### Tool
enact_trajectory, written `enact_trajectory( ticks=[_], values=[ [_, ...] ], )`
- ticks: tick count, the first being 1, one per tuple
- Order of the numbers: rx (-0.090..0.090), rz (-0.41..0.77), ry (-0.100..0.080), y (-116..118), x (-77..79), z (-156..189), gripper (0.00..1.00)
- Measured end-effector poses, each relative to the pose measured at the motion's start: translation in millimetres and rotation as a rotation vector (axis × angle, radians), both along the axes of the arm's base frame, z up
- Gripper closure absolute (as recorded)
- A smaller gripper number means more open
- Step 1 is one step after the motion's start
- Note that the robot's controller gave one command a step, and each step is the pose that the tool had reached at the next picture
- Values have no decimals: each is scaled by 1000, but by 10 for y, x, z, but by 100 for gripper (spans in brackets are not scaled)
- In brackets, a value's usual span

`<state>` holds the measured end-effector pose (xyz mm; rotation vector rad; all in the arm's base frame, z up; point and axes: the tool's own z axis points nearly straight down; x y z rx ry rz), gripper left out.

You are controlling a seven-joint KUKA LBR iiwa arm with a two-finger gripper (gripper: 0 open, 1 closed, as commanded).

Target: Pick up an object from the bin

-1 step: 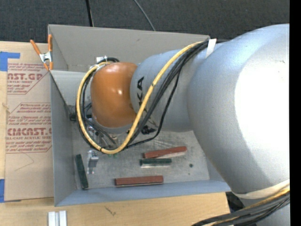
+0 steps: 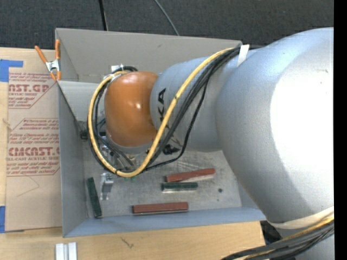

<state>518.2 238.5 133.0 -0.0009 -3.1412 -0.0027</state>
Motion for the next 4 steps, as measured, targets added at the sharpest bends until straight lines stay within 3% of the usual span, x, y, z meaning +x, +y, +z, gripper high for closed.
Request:
enact_trajectory(
  ticks=[1, 2, 3, 4],
  values=[
    [1, -57, -3, -81, -137, -288, 0],
    [-2, 59, -1, -52, -239, -467, 0],
    [-1, 461, -1, -8, 11, -329, 0],
    [0, 600, -4, 13, 187, -291, 0]
  ],
)
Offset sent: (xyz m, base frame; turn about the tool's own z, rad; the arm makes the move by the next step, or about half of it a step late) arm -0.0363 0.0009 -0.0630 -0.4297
